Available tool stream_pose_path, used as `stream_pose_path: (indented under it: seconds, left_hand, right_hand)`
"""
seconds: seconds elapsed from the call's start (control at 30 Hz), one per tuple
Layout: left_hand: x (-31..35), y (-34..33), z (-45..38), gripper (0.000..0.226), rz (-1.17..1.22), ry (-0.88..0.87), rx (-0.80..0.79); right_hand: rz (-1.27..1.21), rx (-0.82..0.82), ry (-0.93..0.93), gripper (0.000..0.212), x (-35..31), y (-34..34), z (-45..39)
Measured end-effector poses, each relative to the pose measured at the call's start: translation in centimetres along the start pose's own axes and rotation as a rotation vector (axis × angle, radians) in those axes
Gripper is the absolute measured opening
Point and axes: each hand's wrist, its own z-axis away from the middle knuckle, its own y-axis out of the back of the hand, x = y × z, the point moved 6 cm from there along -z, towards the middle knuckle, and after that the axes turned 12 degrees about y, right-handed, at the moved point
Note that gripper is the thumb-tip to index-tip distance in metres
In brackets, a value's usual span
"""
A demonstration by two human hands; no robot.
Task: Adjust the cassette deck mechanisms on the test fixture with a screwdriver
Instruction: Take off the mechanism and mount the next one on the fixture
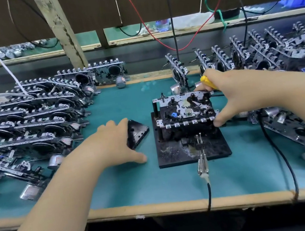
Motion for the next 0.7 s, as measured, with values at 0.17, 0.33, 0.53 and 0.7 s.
stream_pose_path:
  seconds: [0.17, 0.33, 0.53, 0.7]
  left_hand:
    - [-2.2, 2.6, 1.2, 0.074, 0.335, 0.014, 0.154]
    - [1.6, 9.4, 4.3, 0.042, 0.607, -0.301, 0.456]
    - [8.9, 7.2, 3.3, 0.026, 0.421, -0.603, 0.241]
    - [8.4, 5.3, 2.2, 0.036, 0.391, -0.585, 0.190]
  right_hand:
    - [-0.039, -0.014, -0.006, 0.075, 0.2, -0.1, -0.1]
    - [-0.117, -0.003, -0.014, 0.071, 0.0, -0.1, 0.1]
    - [-0.266, 0.163, 0.050, 0.067, -1.3, 0.9, 2.8]
    - [-0.416, 0.556, 0.148, 0.039, -3.1, 0.6, 3.8]
